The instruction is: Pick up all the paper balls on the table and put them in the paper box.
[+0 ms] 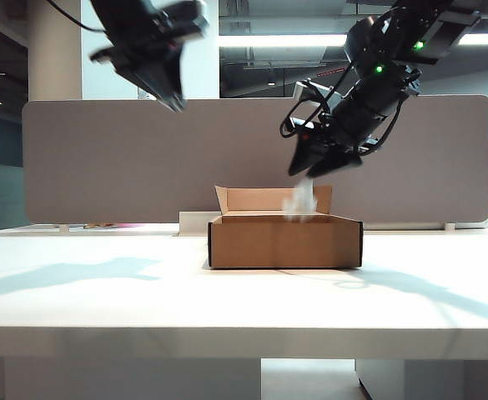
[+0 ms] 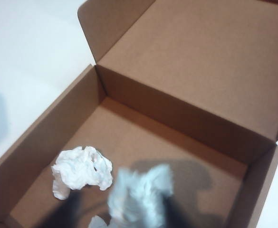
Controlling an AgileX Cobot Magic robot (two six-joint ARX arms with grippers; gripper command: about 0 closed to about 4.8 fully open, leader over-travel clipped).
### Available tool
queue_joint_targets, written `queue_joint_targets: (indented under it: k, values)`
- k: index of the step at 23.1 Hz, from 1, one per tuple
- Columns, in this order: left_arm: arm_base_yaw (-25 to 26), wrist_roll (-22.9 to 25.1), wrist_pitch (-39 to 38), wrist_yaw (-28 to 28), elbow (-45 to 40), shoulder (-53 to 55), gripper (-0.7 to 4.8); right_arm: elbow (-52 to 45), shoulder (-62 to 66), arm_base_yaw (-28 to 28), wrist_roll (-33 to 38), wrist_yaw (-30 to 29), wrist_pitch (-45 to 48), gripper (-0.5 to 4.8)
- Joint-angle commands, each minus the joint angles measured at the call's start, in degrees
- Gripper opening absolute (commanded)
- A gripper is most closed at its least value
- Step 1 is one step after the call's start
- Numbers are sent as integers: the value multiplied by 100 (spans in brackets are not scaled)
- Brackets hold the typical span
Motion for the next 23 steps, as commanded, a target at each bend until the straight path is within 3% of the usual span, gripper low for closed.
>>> queue_joint_targets:
  k: [1, 3, 5, 7, 9, 10, 17, 23]
  values:
    - [188, 24, -74, -22, 13, -295, 48, 22, -17, -13, 199, 4, -17, 369]
    - [297, 24, -127, -24, 11, -452, 47, 24, -37, -15, 199, 2, -61, 394]
    - [402, 26, -214, -31, 9, -592, 46, 24, -120, -20, 199, 2, -245, 386]
    - [514, 24, -232, -31, -26, -723, 19, 24, -221, -20, 197, 2, -531, 335]
    - [671, 26, -184, -35, -203, -940, -6, 24, -352, -20, 192, -79, -1113, 40]
    - [719, 22, -168, -33, -317, -1023, -6, 22, -393, -31, 175, -188, -1292, -10]
    - [822, -50, 566, 24, -2162, -1989, -6, 20, -964, -17, 168, -321, -1943, -9]
    - [820, -87, 802, 275, -2997, -2444, -6, 20, -1499, -17, 118, -319, -2455, -9]
